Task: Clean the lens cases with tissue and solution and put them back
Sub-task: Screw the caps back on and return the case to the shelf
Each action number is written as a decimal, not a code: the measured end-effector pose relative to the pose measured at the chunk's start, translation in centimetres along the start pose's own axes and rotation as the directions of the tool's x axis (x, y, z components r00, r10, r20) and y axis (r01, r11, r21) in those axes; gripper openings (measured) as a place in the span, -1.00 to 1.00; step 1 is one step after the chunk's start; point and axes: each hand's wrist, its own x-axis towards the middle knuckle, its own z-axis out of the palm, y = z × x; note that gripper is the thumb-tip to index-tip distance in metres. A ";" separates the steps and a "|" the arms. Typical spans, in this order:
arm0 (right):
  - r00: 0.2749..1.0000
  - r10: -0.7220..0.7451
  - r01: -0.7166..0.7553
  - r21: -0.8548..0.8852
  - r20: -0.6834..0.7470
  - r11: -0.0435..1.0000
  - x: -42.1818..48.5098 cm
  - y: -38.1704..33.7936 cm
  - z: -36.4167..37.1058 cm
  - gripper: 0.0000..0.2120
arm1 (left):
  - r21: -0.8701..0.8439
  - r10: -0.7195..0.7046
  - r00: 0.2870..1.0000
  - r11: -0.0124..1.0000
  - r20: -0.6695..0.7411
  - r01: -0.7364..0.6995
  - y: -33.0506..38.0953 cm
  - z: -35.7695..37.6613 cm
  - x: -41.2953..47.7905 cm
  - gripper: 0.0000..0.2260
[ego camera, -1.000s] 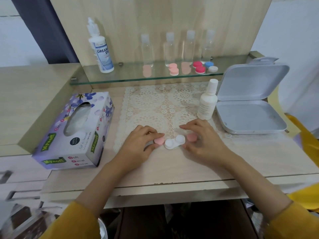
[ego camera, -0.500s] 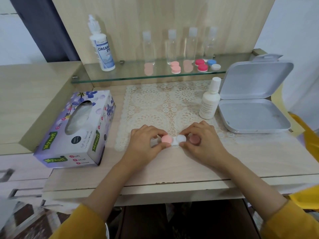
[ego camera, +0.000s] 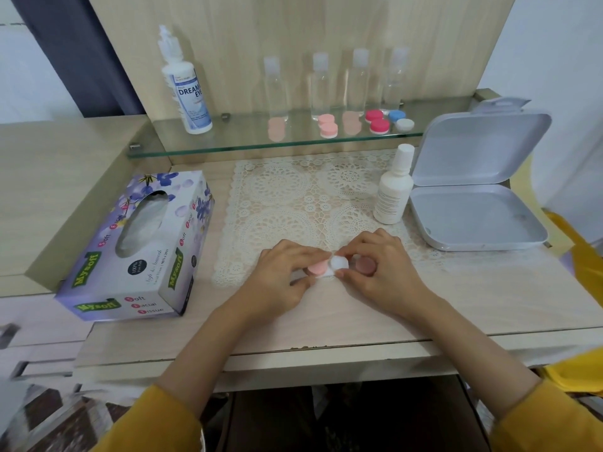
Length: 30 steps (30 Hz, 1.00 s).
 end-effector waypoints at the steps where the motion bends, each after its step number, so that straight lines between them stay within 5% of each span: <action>1: 1.000 0.001 -0.001 0.001 0.001 1.000 0.0 0.0 0.0 -0.76 | 0.011 -0.016 1.000 1.000 -0.004 0.016 0.1 0.0 0.0 -0.54; 4: 1.000 0.010 -0.010 0.001 0.000 1.000 0.0 0.0 0.0 -0.76 | 0.048 -0.088 0.986 0.994 -0.143 0.096 0.2 0.5 0.2 -0.46; 7: 1.000 0.016 -0.016 -0.002 0.005 1.000 0.0 0.0 0.0 -0.75 | 0.038 -0.085 0.966 0.994 -0.244 0.098 0.3 0.9 0.2 -0.69; 12: 1.000 0.013 -0.013 0.010 -0.004 1.000 0.0 -0.2 -0.1 -0.77 | -0.022 0.007 0.996 1.000 -0.088 -0.009 0.4 0.3 -0.1 -0.68; 16: 1.000 0.015 -0.015 -0.005 0.003 1.000 0.0 -0.2 -0.1 -0.74 | -0.007 -0.066 0.975 0.998 -0.214 0.066 0.3 0.7 0.0 -0.56; 20: 1.000 0.025 -0.024 -0.012 0.010 1.000 -0.1 -0.2 -0.2 -0.74 | -0.079 -0.054 0.973 0.996 -0.226 0.037 0.8 0.8 -0.1 -0.78; 23: 0.999 0.034 -0.034 -0.009 0.016 0.999 -0.1 -0.1 -0.2 -0.75 | -0.118 -0.027 0.986 0.993 -0.164 0.008 0.9 0.6 -0.2 -0.76; 30: 0.999 0.032 -0.031 -0.019 0.019 0.999 0.0 -0.1 -0.1 -0.74 | -0.050 -0.094 0.955 0.995 -0.281 0.084 1.0 1.2 0.0 -0.80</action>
